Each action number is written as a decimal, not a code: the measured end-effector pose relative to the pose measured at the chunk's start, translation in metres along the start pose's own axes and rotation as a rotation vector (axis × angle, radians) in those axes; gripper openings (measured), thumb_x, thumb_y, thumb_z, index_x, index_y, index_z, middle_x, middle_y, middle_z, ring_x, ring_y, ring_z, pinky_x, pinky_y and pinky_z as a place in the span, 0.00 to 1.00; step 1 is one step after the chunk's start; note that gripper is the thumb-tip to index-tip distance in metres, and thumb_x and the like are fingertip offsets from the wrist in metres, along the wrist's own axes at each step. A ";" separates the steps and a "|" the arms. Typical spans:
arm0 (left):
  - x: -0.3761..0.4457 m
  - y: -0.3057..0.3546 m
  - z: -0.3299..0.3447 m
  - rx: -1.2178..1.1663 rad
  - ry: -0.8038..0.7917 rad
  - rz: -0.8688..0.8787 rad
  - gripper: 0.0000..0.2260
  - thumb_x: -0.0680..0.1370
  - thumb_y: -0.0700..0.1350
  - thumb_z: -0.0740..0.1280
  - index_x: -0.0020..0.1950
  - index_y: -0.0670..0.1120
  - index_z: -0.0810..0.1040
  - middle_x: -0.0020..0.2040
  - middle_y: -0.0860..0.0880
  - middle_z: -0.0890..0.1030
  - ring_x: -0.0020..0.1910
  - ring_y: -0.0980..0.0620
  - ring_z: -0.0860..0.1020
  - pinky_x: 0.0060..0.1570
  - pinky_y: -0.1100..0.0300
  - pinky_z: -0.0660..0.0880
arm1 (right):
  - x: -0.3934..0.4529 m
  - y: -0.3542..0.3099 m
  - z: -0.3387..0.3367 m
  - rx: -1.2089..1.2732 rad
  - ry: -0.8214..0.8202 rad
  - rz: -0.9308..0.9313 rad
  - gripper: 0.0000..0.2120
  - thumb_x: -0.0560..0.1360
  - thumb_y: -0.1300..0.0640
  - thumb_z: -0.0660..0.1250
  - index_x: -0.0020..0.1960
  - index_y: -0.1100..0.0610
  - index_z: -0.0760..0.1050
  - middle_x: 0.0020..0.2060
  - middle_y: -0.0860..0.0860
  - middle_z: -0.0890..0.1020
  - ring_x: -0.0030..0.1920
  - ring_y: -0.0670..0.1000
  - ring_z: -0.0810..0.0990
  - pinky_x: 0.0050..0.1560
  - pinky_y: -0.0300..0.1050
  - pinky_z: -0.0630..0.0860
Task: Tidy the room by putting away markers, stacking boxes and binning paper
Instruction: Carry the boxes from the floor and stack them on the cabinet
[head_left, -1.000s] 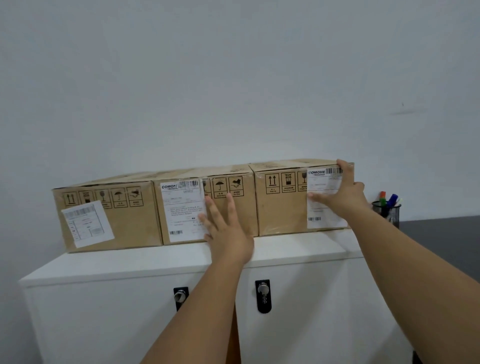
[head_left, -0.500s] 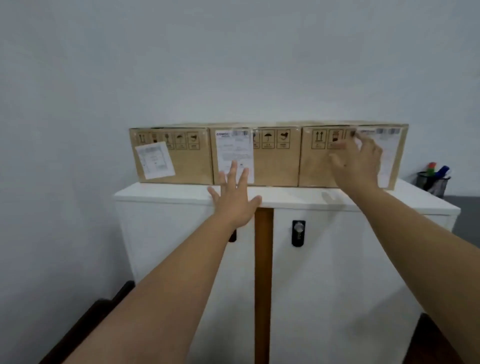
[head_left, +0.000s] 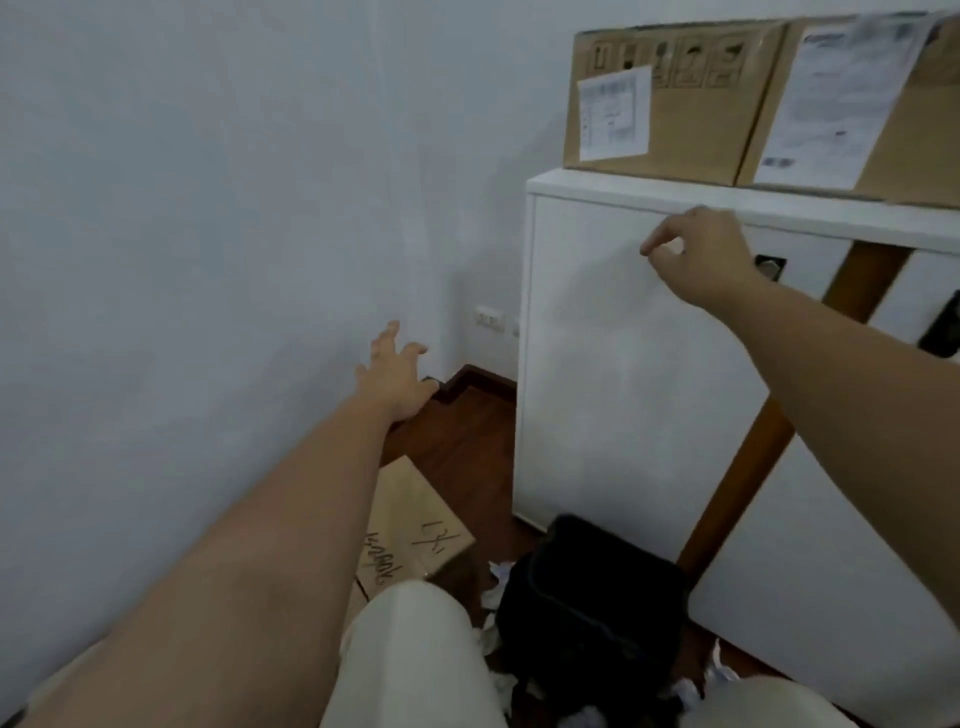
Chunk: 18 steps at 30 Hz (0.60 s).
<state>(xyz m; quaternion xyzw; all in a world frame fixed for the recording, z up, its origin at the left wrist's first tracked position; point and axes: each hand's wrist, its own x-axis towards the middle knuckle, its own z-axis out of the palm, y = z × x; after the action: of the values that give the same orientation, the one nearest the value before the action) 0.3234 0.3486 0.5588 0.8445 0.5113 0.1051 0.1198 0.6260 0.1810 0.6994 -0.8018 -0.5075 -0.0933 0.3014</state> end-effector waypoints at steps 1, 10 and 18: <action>-0.009 -0.030 0.001 -0.008 -0.014 -0.062 0.28 0.78 0.55 0.65 0.76 0.53 0.62 0.80 0.49 0.39 0.79 0.45 0.47 0.74 0.39 0.51 | -0.002 -0.017 0.026 0.032 -0.080 -0.033 0.10 0.75 0.55 0.63 0.49 0.53 0.83 0.54 0.58 0.78 0.58 0.63 0.73 0.59 0.56 0.74; -0.096 -0.210 0.034 -0.284 -0.084 -0.474 0.26 0.79 0.49 0.67 0.75 0.48 0.64 0.79 0.49 0.44 0.72 0.43 0.67 0.69 0.51 0.66 | -0.058 -0.142 0.220 0.145 -0.725 -0.100 0.10 0.77 0.57 0.64 0.55 0.55 0.81 0.55 0.52 0.81 0.57 0.52 0.78 0.53 0.40 0.70; -0.173 -0.304 0.106 -0.379 -0.181 -0.745 0.28 0.80 0.50 0.65 0.77 0.46 0.61 0.79 0.46 0.52 0.74 0.44 0.62 0.69 0.52 0.63 | -0.153 -0.201 0.383 0.197 -1.075 -0.001 0.10 0.77 0.54 0.65 0.57 0.52 0.78 0.57 0.52 0.79 0.54 0.53 0.77 0.50 0.44 0.72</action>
<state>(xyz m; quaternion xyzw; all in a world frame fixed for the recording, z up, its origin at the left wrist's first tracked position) 0.0218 0.3216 0.3544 0.5712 0.7403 0.0723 0.3471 0.3200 0.3471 0.4012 -0.7043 -0.5966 0.3775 0.0734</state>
